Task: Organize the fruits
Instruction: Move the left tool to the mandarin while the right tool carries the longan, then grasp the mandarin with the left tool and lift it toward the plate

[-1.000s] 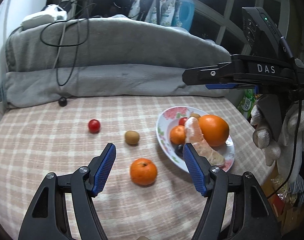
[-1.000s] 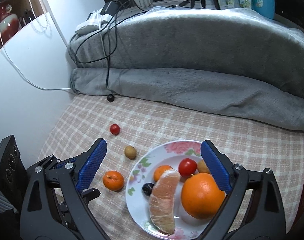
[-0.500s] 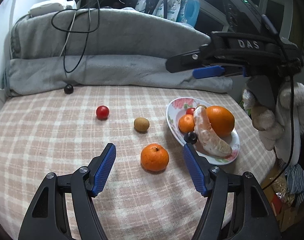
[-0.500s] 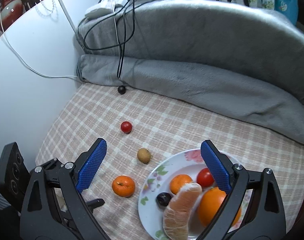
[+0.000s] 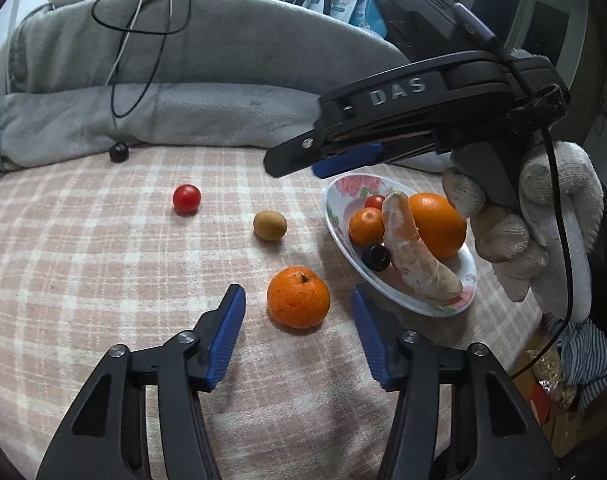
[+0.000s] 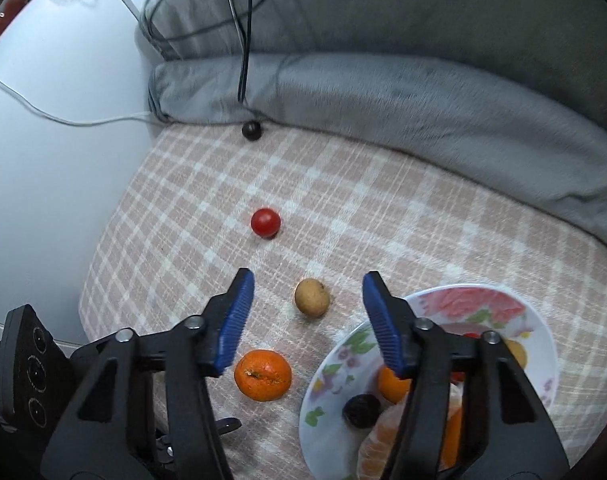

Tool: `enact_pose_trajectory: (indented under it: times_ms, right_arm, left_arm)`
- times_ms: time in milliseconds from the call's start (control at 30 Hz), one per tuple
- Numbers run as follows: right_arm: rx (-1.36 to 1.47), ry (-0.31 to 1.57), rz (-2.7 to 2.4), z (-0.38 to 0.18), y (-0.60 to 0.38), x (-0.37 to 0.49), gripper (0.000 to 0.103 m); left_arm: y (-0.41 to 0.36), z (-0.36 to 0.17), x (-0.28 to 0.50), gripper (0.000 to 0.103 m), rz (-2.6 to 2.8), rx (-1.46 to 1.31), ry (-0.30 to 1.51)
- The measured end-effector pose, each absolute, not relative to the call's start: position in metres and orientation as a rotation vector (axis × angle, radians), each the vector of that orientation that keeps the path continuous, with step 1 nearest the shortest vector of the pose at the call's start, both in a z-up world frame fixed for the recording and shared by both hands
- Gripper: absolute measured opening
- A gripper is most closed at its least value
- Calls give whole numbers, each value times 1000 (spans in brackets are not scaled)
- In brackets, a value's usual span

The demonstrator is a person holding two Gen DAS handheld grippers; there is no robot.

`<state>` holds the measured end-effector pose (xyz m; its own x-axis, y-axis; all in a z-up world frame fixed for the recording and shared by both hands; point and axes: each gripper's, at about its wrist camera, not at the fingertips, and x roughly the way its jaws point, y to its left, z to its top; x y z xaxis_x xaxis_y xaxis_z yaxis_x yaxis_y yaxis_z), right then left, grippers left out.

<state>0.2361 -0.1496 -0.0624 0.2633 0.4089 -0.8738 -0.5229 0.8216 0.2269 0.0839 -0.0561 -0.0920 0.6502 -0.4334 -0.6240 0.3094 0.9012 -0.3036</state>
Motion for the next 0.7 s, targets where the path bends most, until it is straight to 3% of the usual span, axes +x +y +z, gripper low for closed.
enact_pose_trajectory:
  times_ms: [67,267,367,700]
  right_arm:
    - [-138,1153,635,-67,-144,236,48]
    - [-197,1187,628,-78,-130,239,47]
    - [-214,1207,618,-85,-126,242,38]
    - [-238,1242,606,-99,-120,247,38]
  left_arm:
    - [-58,-94,85,50,-429,-170,758]
    - [-61,-97,87,49,-435,-162,771]
    - [-62,-99,89,49,-432,-161,776]
    - [-69,-106,103,47,-424,-145,799]
